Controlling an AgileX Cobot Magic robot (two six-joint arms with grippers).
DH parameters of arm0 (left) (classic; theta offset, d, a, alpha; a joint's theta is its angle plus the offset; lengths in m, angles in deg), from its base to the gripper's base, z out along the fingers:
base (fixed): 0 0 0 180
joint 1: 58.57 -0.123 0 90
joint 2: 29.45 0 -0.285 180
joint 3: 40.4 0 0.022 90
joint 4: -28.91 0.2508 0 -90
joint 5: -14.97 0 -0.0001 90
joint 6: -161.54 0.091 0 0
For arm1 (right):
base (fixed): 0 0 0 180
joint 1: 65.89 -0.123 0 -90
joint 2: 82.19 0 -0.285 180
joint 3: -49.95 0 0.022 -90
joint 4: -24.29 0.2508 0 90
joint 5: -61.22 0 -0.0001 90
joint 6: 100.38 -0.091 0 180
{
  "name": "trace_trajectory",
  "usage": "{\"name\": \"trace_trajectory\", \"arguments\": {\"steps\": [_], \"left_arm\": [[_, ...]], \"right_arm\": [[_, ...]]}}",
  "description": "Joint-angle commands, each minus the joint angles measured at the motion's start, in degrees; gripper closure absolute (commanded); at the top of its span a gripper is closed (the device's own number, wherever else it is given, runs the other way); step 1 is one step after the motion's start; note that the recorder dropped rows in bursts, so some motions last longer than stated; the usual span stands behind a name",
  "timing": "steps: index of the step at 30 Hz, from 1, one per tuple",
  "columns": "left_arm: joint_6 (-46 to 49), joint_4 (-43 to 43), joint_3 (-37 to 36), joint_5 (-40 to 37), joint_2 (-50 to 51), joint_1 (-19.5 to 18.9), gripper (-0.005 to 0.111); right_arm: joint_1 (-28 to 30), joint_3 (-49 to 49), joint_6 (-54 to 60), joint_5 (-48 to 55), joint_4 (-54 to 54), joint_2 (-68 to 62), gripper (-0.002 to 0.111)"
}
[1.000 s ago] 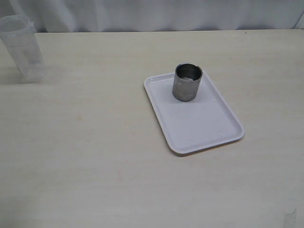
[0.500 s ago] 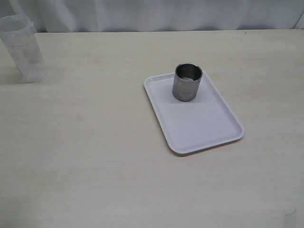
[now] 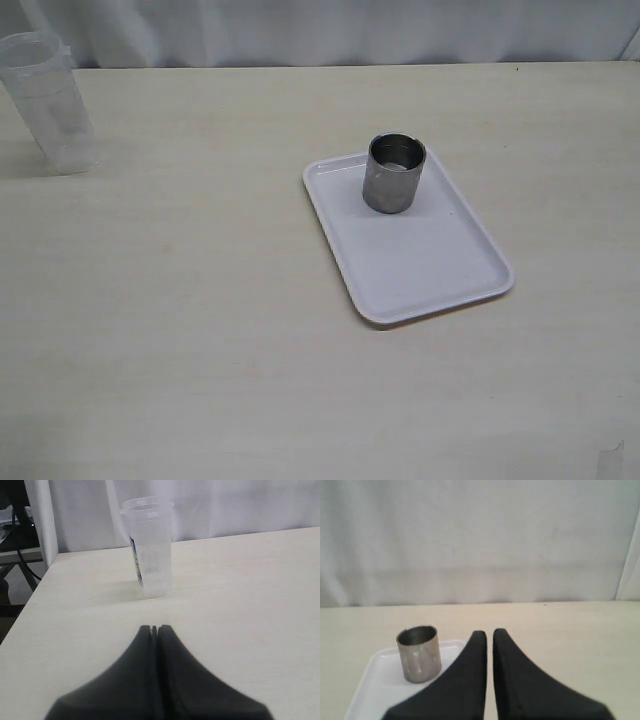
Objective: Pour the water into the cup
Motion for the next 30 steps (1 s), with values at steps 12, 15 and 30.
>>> {"name": "trace_trajectory", "arguments": {"steps": [12,15,30], "left_arm": [[-0.4,0.4,-0.1,0.4,-0.2,0.2,0.107],[-0.4,0.4,-0.1,0.4,-0.2,0.2,0.107],[-0.4,0.5,-0.1,0.4,-0.2,0.2,0.107]], "right_arm": [[0.0,0.2,4.3,13.0,0.0,0.3,0.104],[0.0,0.2,7.2,13.0,0.0,0.3,0.104],[0.0,0.2,7.9,13.1,0.2,0.3,0.104]]}}
